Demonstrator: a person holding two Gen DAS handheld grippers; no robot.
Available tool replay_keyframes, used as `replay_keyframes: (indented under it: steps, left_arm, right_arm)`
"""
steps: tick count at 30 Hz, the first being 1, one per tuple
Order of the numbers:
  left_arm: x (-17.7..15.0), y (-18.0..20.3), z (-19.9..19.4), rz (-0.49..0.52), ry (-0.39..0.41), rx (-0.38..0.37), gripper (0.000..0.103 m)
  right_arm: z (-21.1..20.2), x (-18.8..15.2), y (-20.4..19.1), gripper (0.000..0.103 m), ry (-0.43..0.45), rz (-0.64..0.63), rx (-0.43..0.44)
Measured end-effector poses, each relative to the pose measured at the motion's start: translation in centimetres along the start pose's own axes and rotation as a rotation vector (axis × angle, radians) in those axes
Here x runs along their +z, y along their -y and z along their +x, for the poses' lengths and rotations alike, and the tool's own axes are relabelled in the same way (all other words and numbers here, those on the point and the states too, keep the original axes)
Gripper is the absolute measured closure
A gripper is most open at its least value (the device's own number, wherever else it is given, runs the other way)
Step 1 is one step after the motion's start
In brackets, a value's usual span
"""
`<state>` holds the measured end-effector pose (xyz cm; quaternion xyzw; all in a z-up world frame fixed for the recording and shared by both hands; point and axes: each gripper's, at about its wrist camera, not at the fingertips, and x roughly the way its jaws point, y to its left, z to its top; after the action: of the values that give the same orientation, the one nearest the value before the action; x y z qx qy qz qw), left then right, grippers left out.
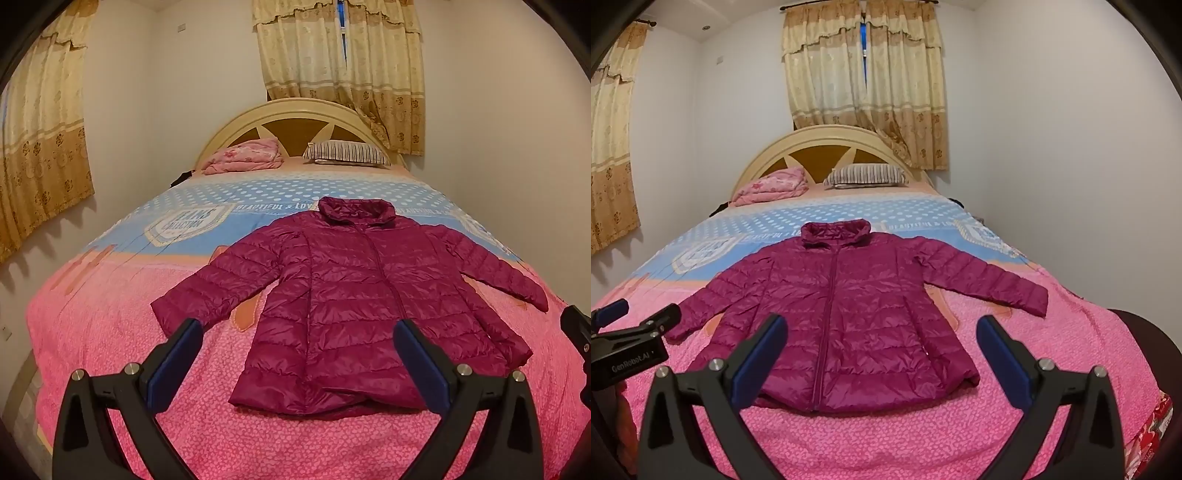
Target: Fold large clothes
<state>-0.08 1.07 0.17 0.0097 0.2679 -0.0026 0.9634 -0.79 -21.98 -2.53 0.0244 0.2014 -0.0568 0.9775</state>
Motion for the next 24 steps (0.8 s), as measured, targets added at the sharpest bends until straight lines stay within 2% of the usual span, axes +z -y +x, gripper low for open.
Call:
replay_keyframes:
  steps: [24]
  left_arm:
    - [0.09,-0.3,0.16,-0.009,0.006,0.005,0.001]
  right_arm:
    - [0.45,-0.34,-0.13,0.0,-0.012,0.0,0.007]
